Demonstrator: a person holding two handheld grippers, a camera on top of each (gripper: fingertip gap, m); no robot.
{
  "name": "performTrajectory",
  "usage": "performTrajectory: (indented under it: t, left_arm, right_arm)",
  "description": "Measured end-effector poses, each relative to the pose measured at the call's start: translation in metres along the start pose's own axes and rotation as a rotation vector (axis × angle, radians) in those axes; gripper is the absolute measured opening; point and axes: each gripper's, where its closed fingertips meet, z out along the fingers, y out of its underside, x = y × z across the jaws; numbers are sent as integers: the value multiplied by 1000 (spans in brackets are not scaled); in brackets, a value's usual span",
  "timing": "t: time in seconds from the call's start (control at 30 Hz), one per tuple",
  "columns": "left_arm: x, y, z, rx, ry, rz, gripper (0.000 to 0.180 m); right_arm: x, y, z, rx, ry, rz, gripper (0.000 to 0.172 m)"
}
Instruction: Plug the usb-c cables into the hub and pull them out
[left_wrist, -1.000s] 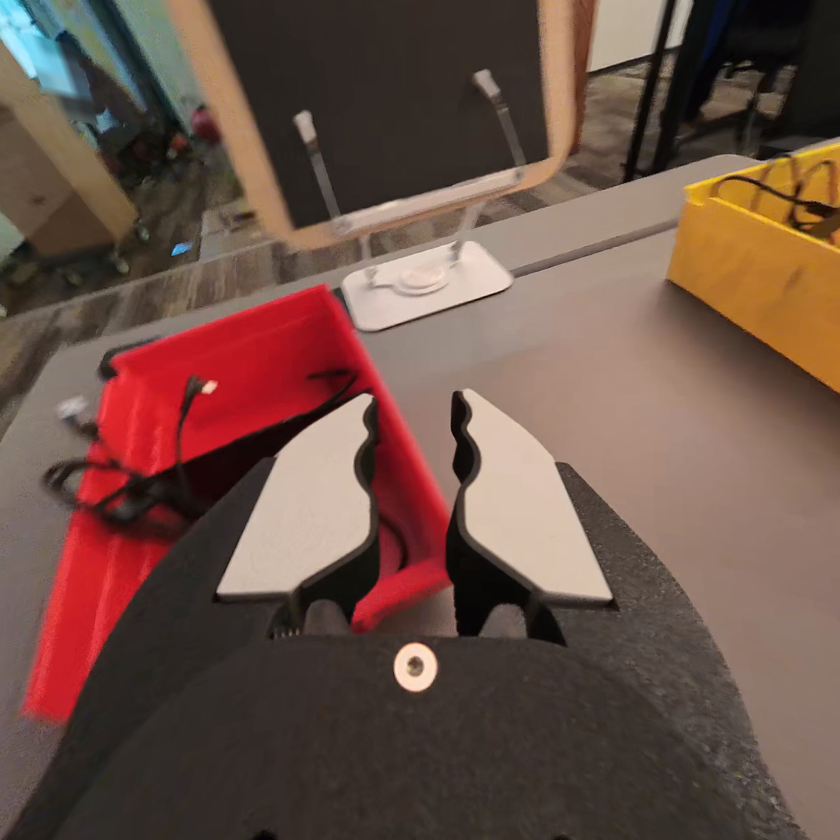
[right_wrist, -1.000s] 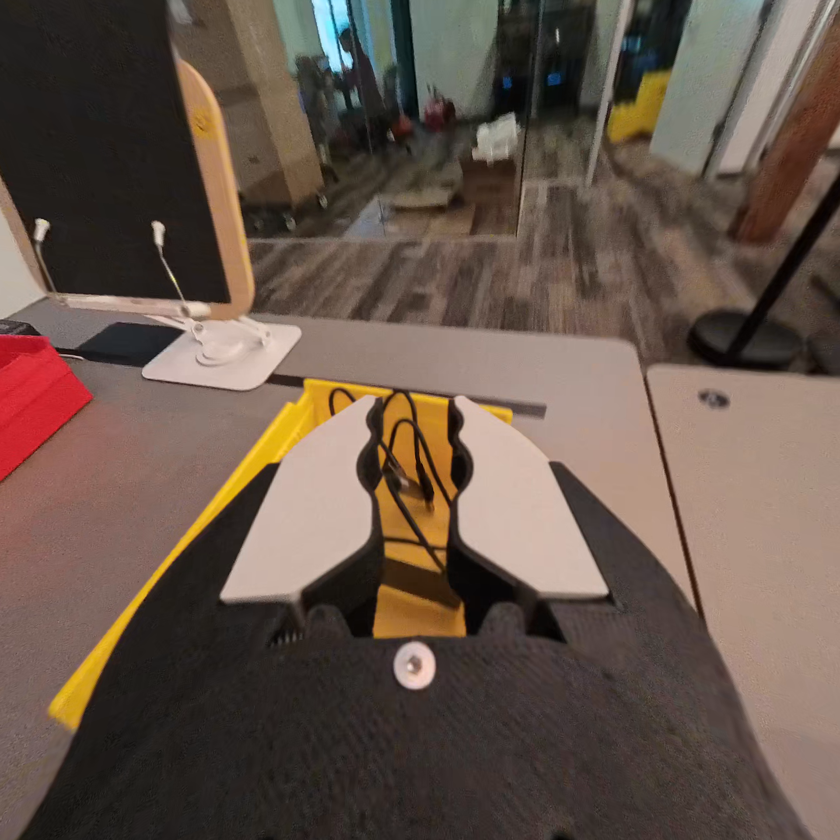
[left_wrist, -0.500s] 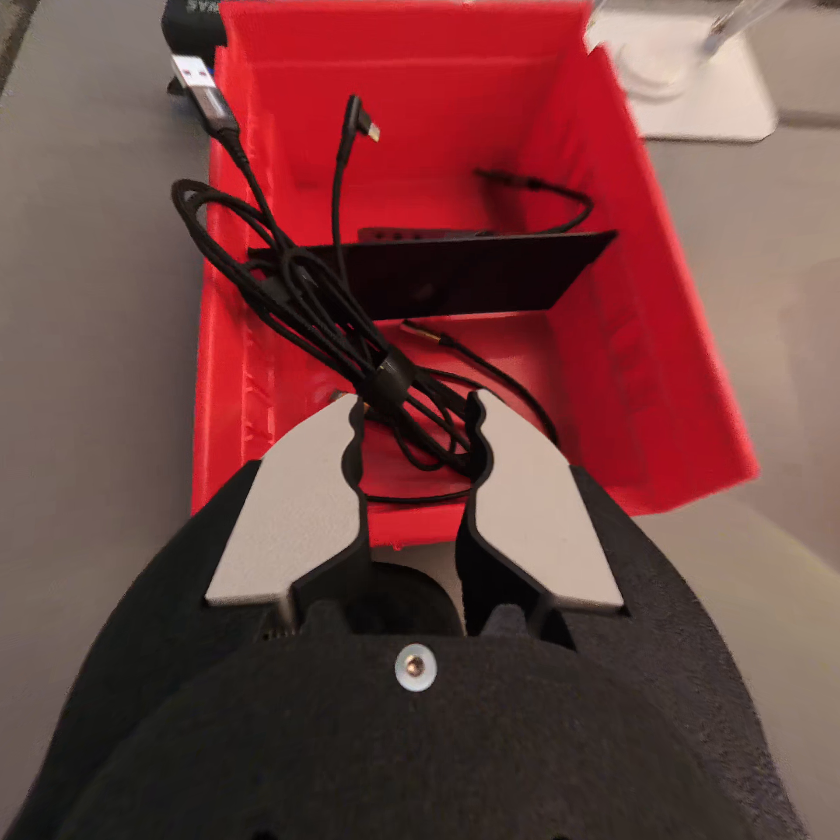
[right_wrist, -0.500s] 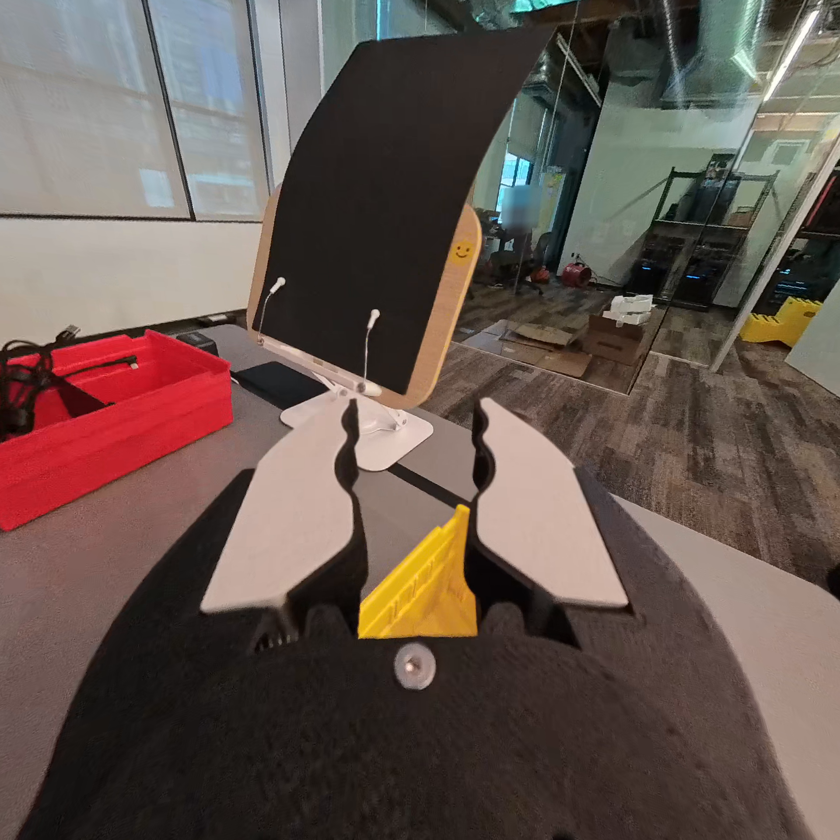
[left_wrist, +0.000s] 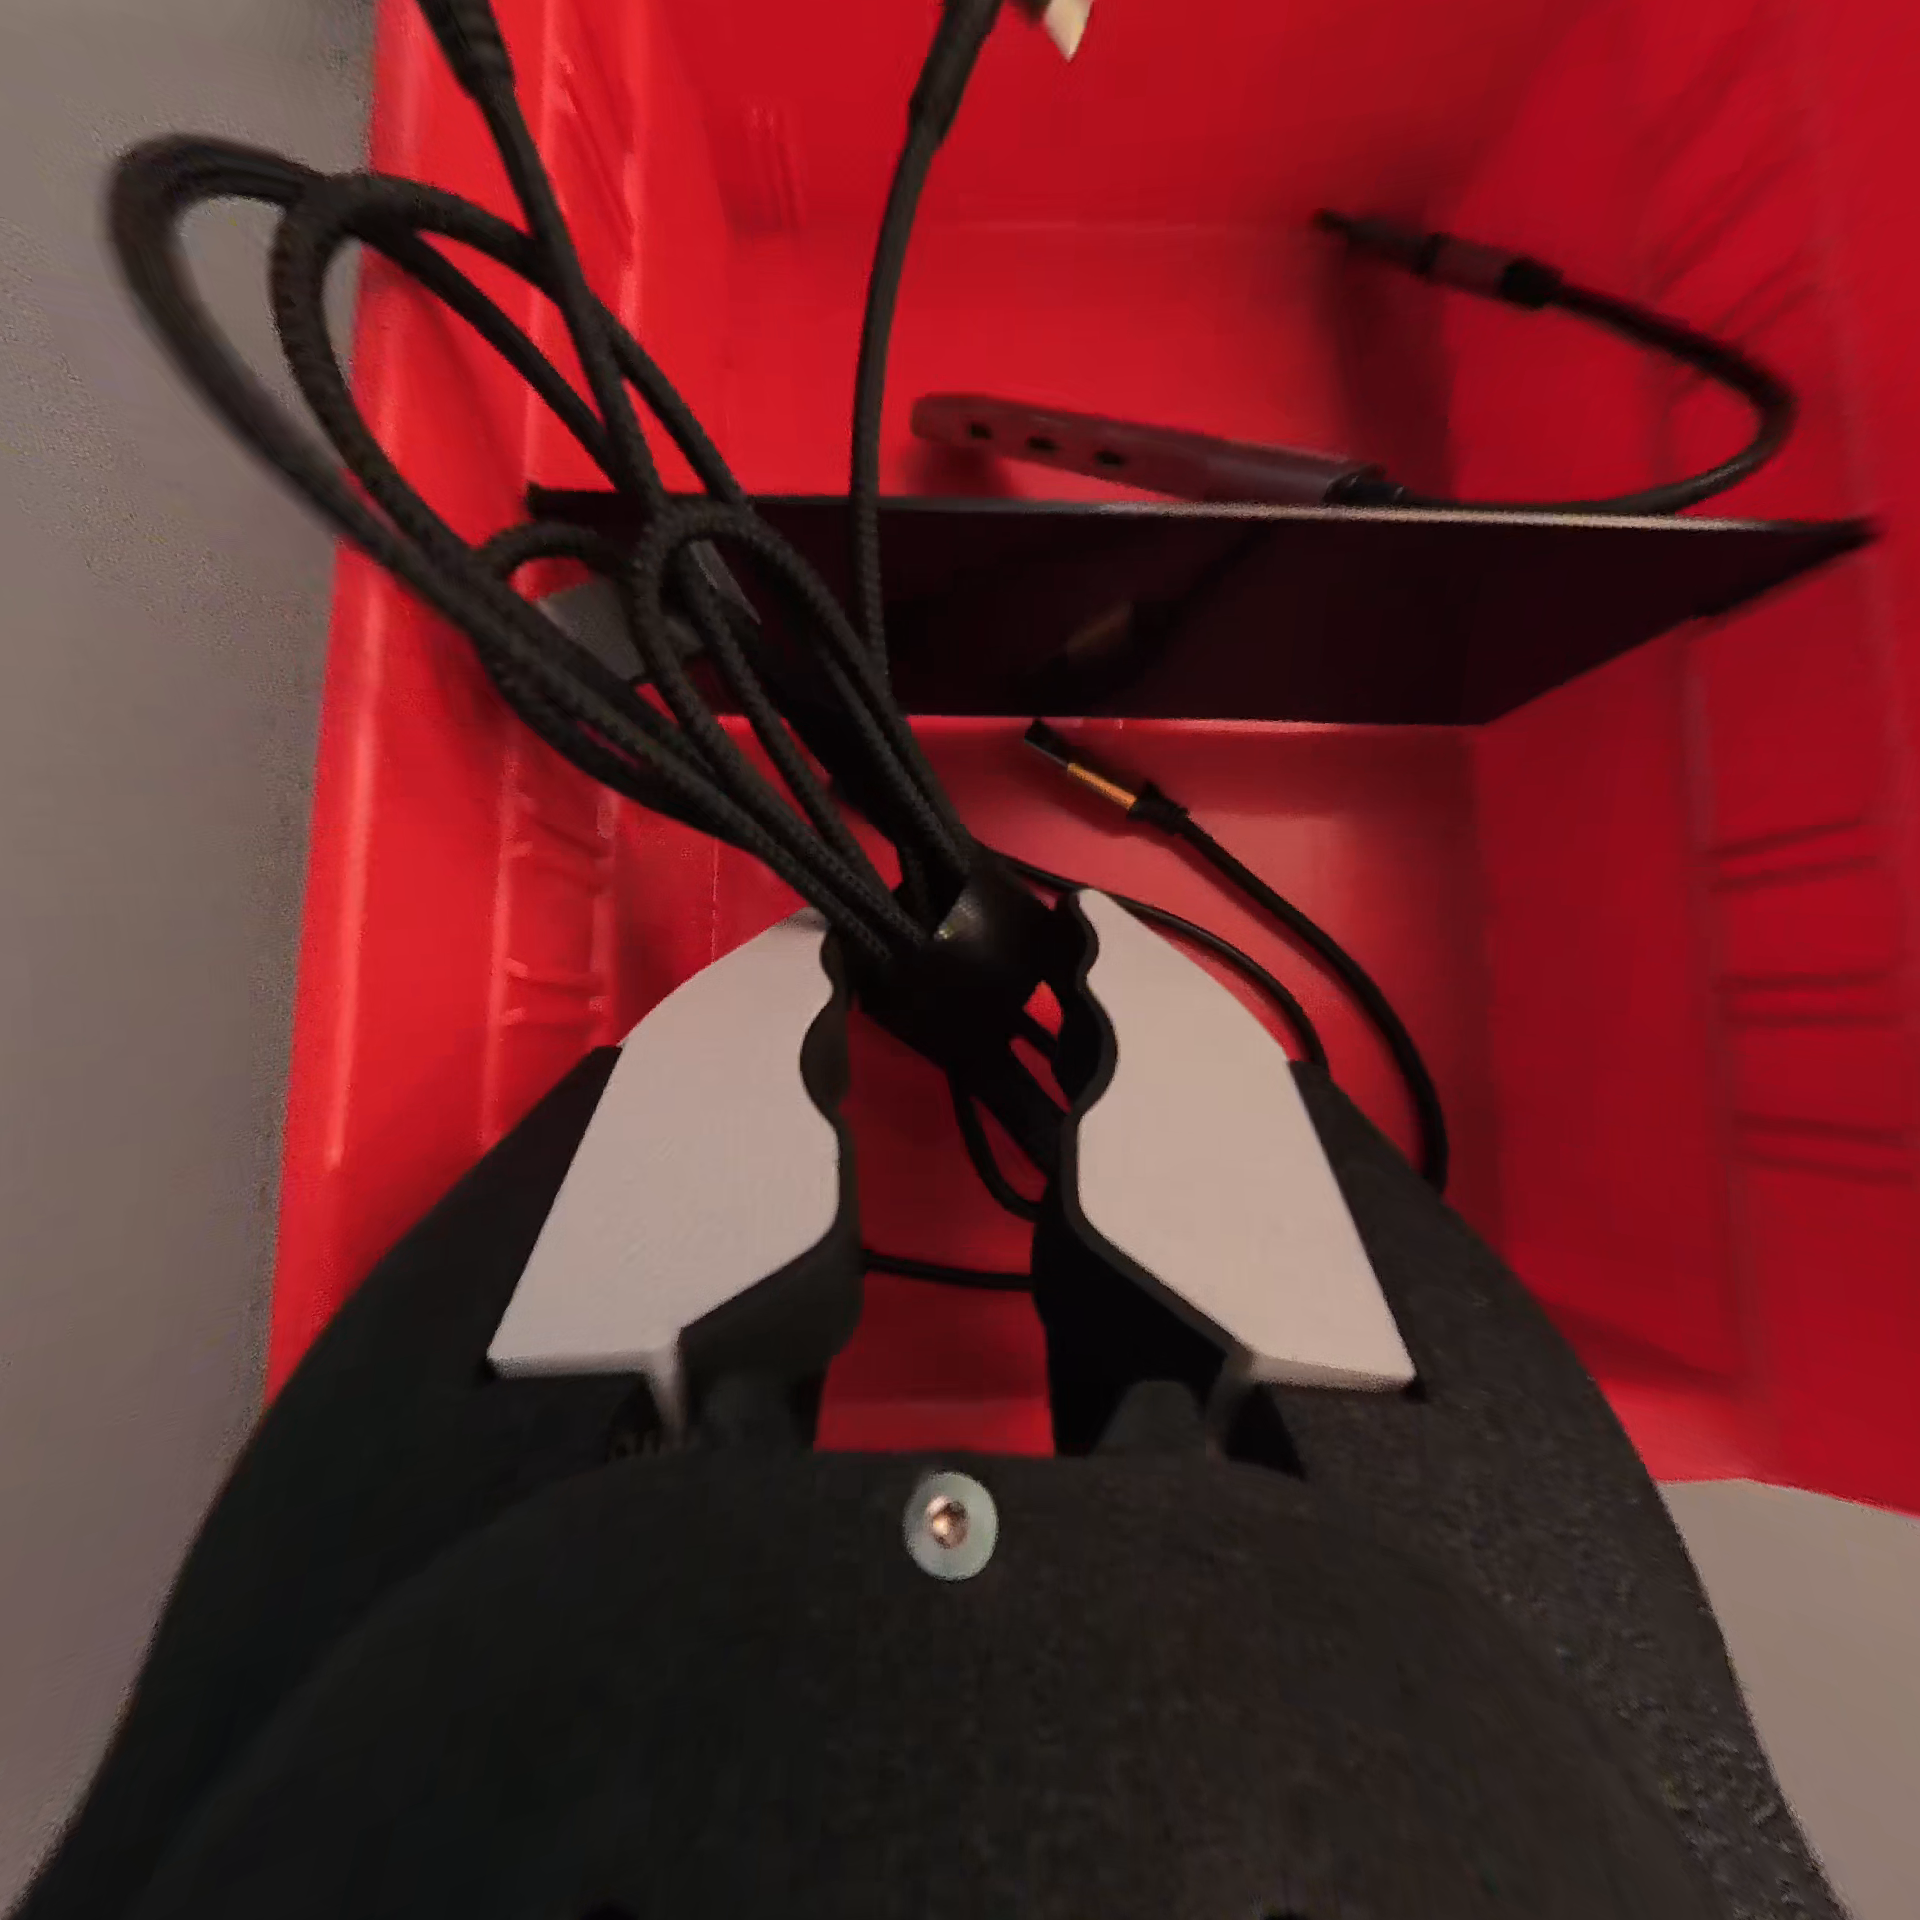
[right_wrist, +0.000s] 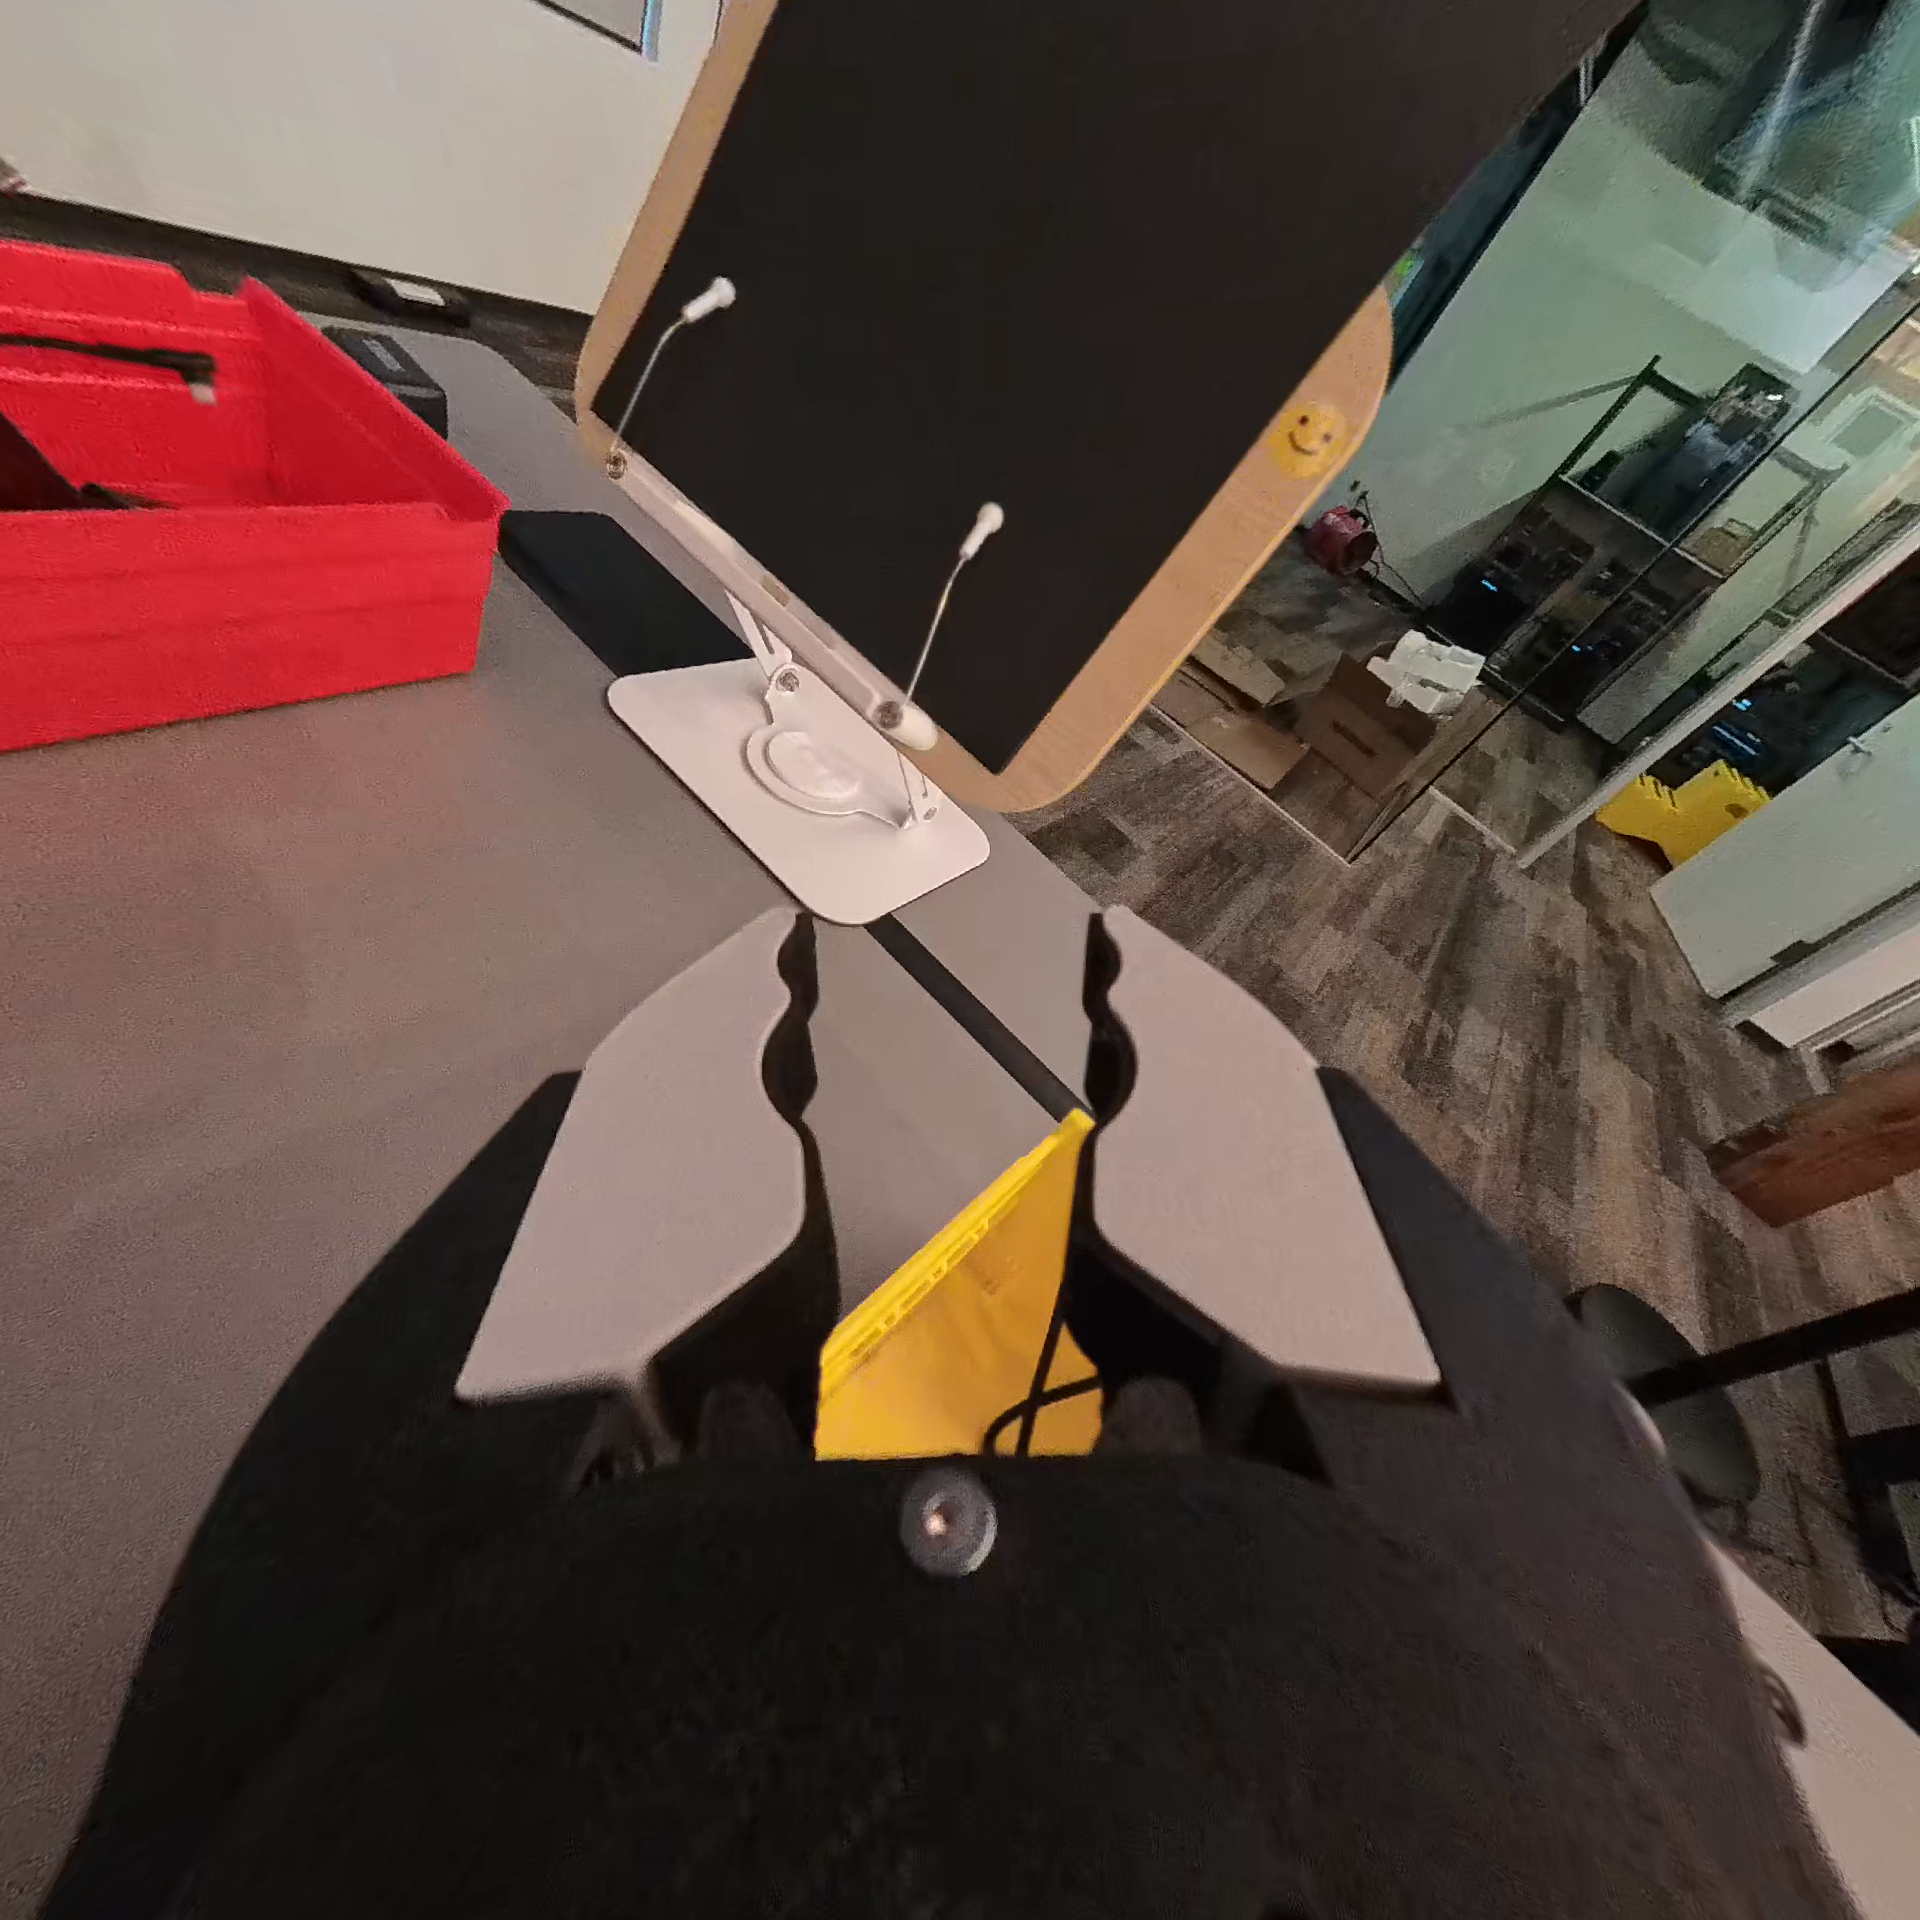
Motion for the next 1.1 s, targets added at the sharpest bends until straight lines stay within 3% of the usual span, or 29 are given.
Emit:
performTrajectory:
  t: [0.2, 0.4, 0.5, 0.6, 0.7, 0.8, 0.97, 1.1]
  left_arm:
    - [12, -23, -35, 221, 70, 67, 31]
    - [32, -58, -103, 473, 49, 219, 31]
    - [76, -68, -145, 582, 129, 338, 31]
    - [153, -56, -164, 571, 334, 470, 31]
    - [234, -16, -143, 415, 558, 582, 31]
    - [296, 25, -103, 228, 752, 578, 31]
    - [335, 60, -43, 49, 738, 598, 31]
    - [344, 77, -28, -74, 704, 631, 32]
  right_arm:
    - [3, -6, -4, 20, 25, -35, 48]
    - [13, -5, -14, 36, 46, -13, 47]
    - [18, -5, -18, 39, 58, -10, 46]
    - [23, -6, -23, 46, 69, -5, 46]
    - [27, -7, -28, 51, 76, 1, 46]
    - [29, -4, -31, 39, 77, 0, 46]
    - [31, 3, -31, 13, 76, -4, 46]
    - [30, 7, -26, -6, 61, -6, 46]
